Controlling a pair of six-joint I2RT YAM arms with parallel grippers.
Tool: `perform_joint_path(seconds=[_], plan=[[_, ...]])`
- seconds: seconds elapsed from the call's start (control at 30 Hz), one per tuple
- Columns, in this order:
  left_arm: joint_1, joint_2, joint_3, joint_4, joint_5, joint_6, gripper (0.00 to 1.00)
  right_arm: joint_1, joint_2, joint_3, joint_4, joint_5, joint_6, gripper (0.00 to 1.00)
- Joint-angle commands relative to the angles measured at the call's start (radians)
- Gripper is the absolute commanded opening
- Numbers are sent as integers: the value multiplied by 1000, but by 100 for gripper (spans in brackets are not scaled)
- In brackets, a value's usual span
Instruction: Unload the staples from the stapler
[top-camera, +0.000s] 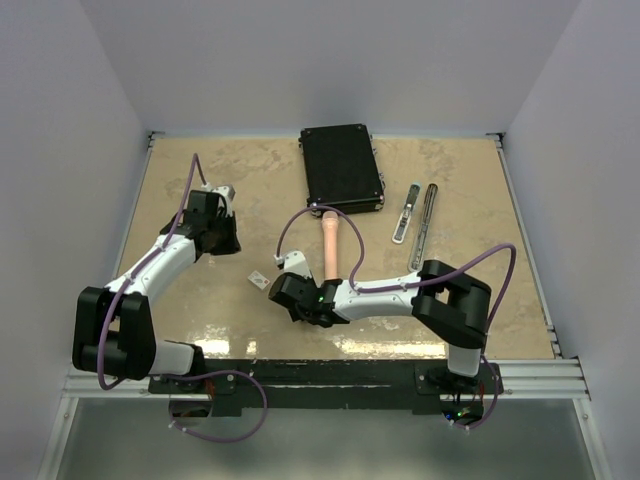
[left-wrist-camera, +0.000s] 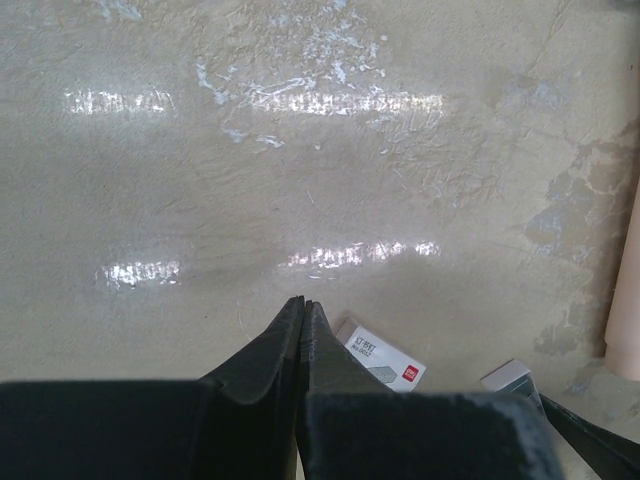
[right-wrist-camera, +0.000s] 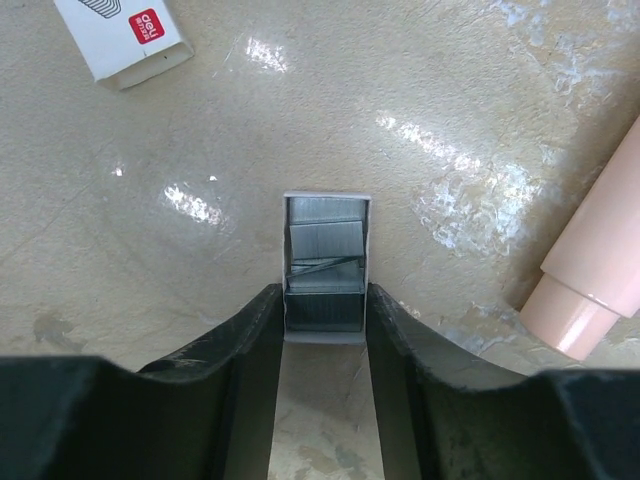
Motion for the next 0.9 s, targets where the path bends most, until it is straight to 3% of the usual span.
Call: perform_joint_path(seconds=[0.0, 0.43, 0.87], plan=[[8, -9, 0, 19, -32, 32, 4, -2, 14, -54, -33, -36, 1, 38], [7, 57, 0, 0, -28, 22, 6, -2, 79, 70, -27, -47, -103, 32], [7, 94, -1, 8, 40, 9, 21, -6, 157, 153, 27, -88, -200, 36]])
